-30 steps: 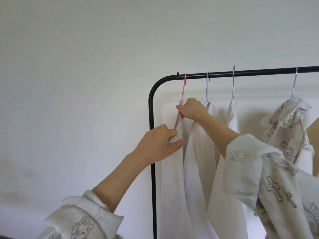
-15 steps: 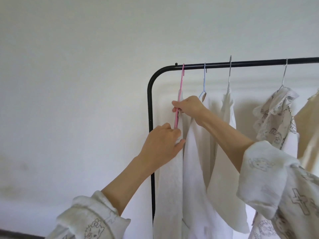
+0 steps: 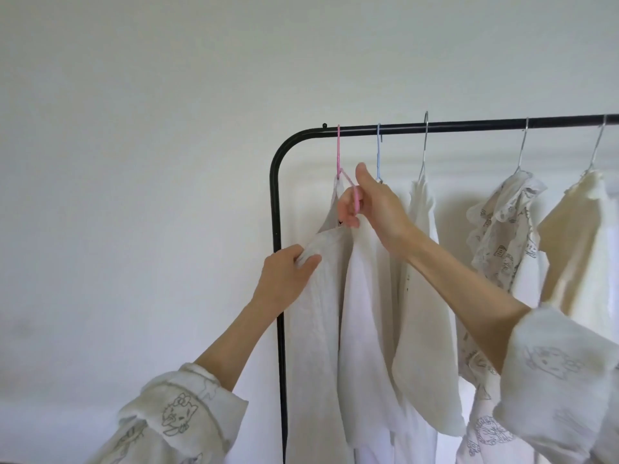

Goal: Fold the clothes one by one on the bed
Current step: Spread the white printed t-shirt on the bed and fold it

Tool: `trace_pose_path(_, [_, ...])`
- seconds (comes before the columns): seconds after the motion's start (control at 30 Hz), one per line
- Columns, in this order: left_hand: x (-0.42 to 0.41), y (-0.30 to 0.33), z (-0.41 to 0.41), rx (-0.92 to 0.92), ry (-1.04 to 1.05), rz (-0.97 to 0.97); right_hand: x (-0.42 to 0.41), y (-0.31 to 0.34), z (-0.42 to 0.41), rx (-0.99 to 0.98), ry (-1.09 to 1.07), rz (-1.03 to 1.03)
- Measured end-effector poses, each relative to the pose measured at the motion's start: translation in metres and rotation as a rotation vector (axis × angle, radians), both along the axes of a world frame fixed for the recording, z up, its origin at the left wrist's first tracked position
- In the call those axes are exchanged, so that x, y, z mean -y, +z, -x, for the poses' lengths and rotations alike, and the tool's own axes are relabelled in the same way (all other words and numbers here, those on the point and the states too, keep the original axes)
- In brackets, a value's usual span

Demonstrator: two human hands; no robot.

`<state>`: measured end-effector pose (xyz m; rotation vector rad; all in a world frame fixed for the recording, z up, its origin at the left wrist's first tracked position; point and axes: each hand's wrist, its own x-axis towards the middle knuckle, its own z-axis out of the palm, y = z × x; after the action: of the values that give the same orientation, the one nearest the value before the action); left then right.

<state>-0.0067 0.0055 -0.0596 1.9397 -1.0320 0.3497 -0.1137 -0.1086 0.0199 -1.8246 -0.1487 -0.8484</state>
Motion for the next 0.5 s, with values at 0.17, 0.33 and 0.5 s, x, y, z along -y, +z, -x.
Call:
trace_pose_path(0.17, [0.024,-0.006,-0.001,-0.36,-0.047,0.16,0.003,0.013,0.023,0.258,0.135,-0.45])
trace_pose_path(0.33, [0.047,-0.014,0.002,-0.524,-0.019,0.185,0.015,0.027,0.048,0.372,0.083,-0.528])
trace_pose_path(0.5, [0.069,-0.021,0.01,-0.538,-0.111,-0.05,0.03,0.024,0.052,0.484,-0.243,-0.356])
